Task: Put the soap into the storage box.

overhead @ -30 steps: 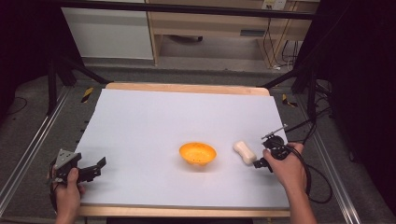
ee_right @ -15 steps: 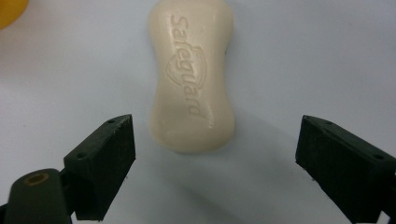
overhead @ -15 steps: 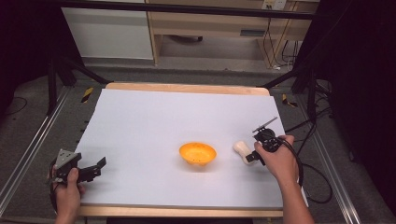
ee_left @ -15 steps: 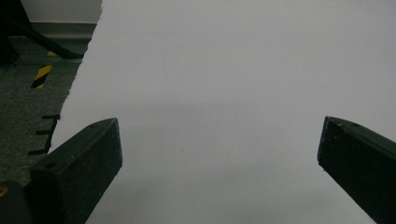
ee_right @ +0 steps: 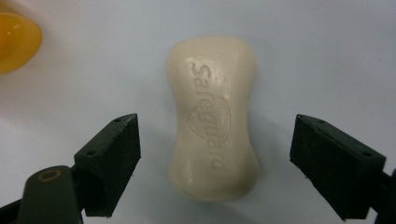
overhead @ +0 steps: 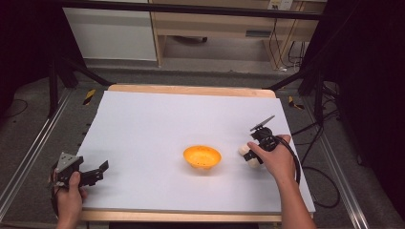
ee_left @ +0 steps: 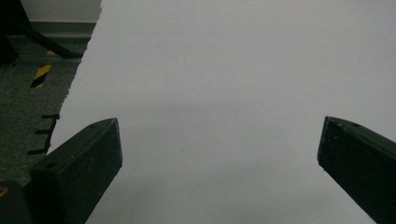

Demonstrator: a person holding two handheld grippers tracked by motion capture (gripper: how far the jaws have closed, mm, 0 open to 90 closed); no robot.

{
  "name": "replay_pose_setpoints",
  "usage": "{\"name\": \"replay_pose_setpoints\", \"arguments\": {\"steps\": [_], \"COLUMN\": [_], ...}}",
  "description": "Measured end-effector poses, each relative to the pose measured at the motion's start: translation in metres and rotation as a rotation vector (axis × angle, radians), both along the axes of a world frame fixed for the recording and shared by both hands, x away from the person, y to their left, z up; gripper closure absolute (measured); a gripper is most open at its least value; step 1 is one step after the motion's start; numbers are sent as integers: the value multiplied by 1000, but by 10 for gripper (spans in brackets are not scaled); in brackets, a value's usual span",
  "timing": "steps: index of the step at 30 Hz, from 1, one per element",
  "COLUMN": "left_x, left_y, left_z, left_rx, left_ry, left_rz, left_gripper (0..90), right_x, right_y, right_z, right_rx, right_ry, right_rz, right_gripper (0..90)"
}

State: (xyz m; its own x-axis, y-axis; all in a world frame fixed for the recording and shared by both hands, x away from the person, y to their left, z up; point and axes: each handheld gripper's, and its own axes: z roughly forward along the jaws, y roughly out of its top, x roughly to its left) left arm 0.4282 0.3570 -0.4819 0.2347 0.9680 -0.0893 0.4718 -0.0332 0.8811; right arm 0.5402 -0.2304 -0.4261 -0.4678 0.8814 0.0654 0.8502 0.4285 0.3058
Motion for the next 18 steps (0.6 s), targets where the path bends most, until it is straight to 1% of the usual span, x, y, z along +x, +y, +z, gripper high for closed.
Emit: {"name": "replay_pose_setpoints", "arguments": {"steps": [1, 2, 3, 4, 8, 12, 13, 16, 18], "left_x": [0, 0, 0, 0, 0, 0, 0, 0, 0], "left_y": [0, 0, 0, 0, 0, 0, 0, 0, 0], "left_z": [0, 0, 0, 0, 0, 0, 0, 0, 0], "left_rx": [0, 0, 0, 0, 1, 0, -2, -1, -3], "left_ry": [0, 0, 0, 0, 0, 2, 3, 3, 2], "left_rz": [0, 0, -1, 0, 0, -1, 0, -2, -1], "left_gripper": [0, 0, 0, 0, 0, 0, 0, 0, 0], "right_x": [0, 2, 4, 5, 10, 14, 15, 17, 17], "right_y": [0, 4, 6, 7, 12, 14, 15, 16, 16], "right_z": [0, 0, -1, -1, -3, -5, -6, -9, -11], "right_rx": [0, -2, -7, -4, -24, -17, -17, -22, -33], "right_ry": [0, 0, -9, -7, -2, 11, 23, 39, 43], "right_rz": [0, -13, -11, -12, -4, -6, -7, -6, -16], "right_gripper": [172, 208, 221, 234, 255, 283, 326, 381, 405]}}
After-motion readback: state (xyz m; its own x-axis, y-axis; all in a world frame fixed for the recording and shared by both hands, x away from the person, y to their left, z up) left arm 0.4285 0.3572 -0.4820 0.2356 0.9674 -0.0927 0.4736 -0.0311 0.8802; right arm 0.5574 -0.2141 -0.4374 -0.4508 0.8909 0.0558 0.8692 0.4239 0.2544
